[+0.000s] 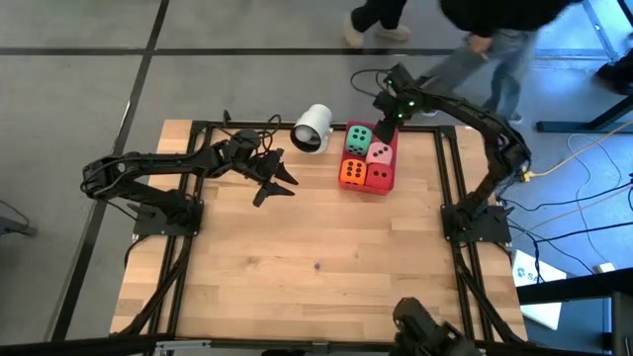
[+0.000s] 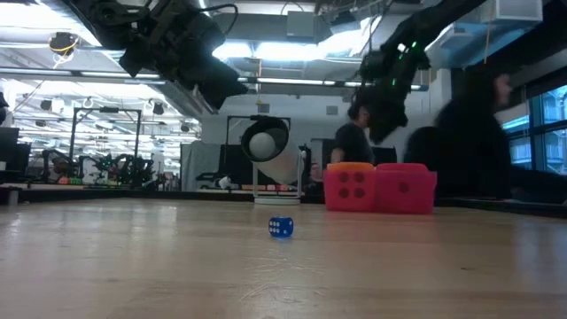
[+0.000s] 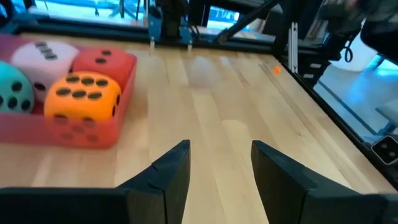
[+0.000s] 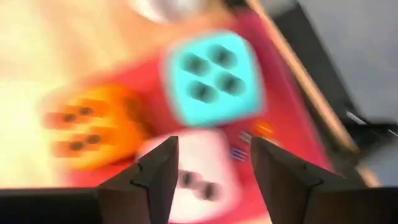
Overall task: Pick & Place Dice
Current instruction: Put the small blue dice into the red bin
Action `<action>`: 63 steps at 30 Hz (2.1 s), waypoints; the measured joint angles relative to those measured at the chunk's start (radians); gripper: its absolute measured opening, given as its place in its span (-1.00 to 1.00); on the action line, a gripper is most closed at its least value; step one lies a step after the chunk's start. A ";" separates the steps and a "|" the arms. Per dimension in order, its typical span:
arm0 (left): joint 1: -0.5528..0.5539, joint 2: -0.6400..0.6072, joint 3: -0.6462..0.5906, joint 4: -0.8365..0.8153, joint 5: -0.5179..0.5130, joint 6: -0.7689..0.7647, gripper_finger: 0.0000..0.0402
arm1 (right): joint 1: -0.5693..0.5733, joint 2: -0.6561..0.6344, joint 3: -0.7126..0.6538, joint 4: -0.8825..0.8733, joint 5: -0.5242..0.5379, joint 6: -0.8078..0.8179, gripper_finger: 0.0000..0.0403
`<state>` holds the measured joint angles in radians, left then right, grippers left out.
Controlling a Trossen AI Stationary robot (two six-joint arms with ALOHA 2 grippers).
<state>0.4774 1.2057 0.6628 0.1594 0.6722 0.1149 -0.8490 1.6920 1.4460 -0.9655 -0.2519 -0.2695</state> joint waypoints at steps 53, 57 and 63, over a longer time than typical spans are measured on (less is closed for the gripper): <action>-0.648 0.076 0.000 0.181 -0.617 -0.206 -0.22 | 1.066 -0.424 -1.057 1.832 0.264 0.576 -0.31; -0.704 0.113 0.000 0.138 -0.641 -0.153 -0.22 | 1.123 -0.377 -1.056 1.878 0.311 0.578 -0.31; -0.761 0.265 0.000 0.305 -0.671 -0.212 -0.22 | 1.209 -0.316 -1.056 1.939 0.461 0.595 -0.31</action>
<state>-0.2839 1.4708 0.6632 0.4640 0.0008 -0.0971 0.3601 1.3761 0.3898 0.9739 0.2089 0.3254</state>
